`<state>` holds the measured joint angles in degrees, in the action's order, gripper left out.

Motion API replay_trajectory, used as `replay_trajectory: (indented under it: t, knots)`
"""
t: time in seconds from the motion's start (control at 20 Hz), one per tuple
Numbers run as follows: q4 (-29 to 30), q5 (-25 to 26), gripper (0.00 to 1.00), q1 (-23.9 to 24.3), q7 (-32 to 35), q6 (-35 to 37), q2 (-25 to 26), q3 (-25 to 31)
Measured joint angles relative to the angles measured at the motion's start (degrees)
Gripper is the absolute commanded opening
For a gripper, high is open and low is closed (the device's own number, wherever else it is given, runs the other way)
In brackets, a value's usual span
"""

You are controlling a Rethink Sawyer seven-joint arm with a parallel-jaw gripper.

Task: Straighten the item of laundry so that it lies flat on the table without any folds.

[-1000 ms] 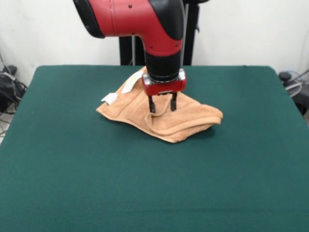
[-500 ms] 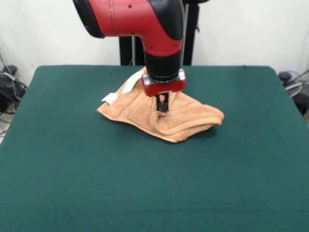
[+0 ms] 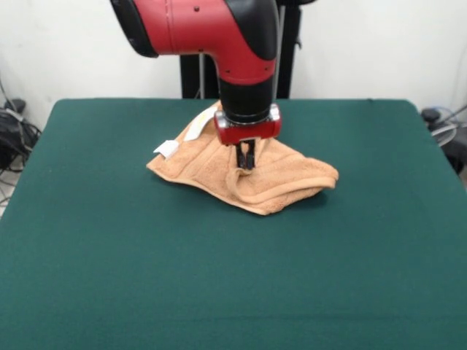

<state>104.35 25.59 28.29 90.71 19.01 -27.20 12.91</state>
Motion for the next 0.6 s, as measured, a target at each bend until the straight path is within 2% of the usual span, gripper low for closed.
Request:
replay_trajectory:
  t: [0.25, 0.6]
  knots:
    - [0.7, 0.0, 0.00, -1.0, 0.0, 0.0, -2.0, 0.0]
    - [2.5, -0.9, 0.00, -3.3, 0.0, 1.3, -8.0, 0.0]
